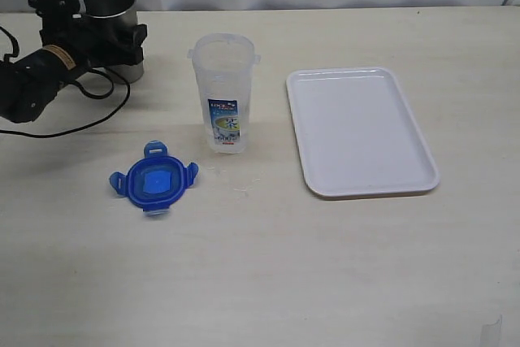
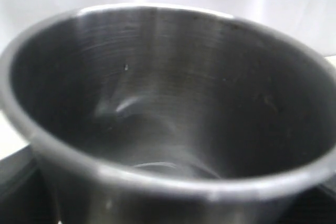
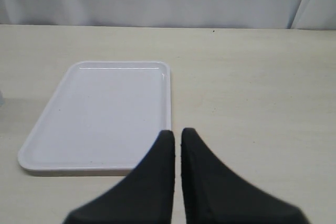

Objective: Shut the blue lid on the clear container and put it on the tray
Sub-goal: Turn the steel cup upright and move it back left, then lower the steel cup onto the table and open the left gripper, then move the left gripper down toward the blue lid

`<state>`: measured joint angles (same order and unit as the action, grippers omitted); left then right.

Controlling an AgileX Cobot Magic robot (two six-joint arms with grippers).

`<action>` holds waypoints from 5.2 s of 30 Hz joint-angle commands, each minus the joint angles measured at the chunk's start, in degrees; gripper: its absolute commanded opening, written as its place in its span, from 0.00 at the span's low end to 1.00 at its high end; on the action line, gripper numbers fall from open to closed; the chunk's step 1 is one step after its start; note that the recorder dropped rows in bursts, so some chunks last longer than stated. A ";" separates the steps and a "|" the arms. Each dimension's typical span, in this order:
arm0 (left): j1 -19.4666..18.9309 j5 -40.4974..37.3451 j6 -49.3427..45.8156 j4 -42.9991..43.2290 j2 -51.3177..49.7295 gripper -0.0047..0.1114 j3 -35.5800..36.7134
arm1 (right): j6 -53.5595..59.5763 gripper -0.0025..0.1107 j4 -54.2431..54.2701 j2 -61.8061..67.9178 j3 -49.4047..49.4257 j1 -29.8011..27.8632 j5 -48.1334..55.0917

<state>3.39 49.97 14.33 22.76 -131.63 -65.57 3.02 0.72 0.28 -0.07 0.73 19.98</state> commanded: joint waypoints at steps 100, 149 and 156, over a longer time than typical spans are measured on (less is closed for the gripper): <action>-0.28 -38.08 9.50 -2.17 50.26 0.90 27.91 | 0.42 0.06 0.15 -0.28 0.07 0.09 -0.13; 2.69 -83.55 -13.08 -34.22 43.78 0.55 23.46 | 0.42 0.06 0.15 -0.28 0.07 0.09 -0.13; 5.00 -77.79 -14.67 -35.80 39.79 0.55 23.46 | 0.42 0.06 0.15 -0.28 0.07 0.09 -0.13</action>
<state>6.56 -30.52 0.79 -12.04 -90.53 -42.30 3.02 0.72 0.28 -0.07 0.73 19.98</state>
